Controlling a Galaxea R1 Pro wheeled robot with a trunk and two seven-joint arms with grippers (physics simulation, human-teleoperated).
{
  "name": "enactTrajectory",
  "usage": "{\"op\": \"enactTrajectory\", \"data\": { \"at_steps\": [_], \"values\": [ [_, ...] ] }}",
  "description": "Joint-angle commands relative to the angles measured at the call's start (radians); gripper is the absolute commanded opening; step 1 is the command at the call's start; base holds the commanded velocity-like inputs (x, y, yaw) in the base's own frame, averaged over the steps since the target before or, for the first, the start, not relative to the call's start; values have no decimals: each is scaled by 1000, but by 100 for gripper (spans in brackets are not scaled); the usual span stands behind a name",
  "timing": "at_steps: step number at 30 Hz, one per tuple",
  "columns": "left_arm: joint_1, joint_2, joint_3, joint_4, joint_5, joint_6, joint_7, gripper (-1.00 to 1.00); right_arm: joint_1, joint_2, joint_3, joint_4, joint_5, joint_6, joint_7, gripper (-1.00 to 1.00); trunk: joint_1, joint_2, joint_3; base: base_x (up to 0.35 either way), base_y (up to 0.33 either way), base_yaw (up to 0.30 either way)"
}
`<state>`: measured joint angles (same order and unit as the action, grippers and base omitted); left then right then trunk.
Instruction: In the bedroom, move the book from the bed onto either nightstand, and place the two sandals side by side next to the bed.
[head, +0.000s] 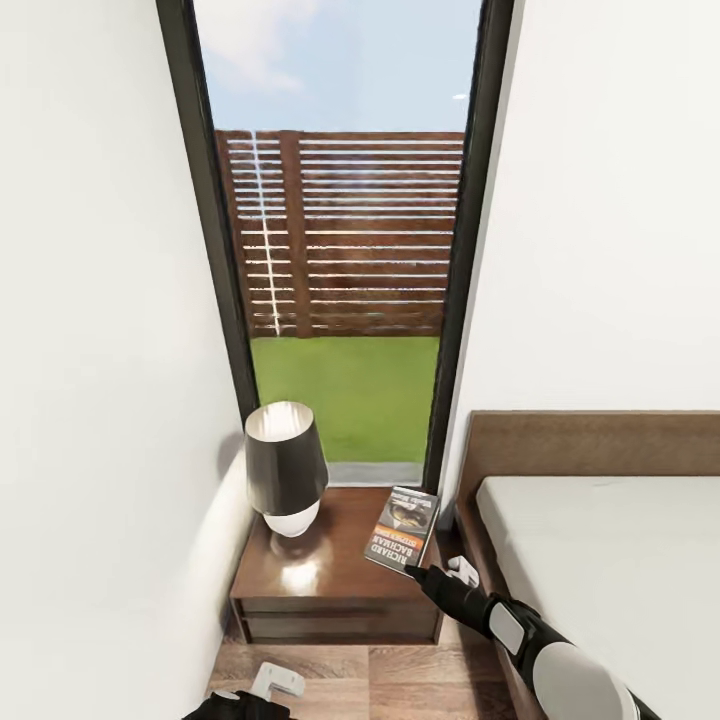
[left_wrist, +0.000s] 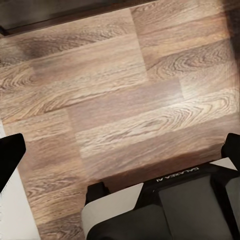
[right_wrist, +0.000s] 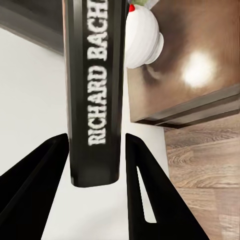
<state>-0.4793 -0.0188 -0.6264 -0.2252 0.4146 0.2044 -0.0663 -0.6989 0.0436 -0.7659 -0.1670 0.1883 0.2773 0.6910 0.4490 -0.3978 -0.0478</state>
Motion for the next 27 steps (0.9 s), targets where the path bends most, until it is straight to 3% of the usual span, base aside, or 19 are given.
{"op": "enactTrajectory", "data": {
  "at_steps": [1, 27],
  "values": [
    [-1, 0, -3, -1, 4, 4, -1, 100, -1, 1, -9, -3, 8, 8, 4, -100, 1, -2, -2, 190, 49, -32],
    [-1, 0, -4, 2, 3, 1, 0, 100, -1, 5, -13, 7, 9, 10, -17, -100, 1, -2, -3, 146, 6, -4]
  ]
}}
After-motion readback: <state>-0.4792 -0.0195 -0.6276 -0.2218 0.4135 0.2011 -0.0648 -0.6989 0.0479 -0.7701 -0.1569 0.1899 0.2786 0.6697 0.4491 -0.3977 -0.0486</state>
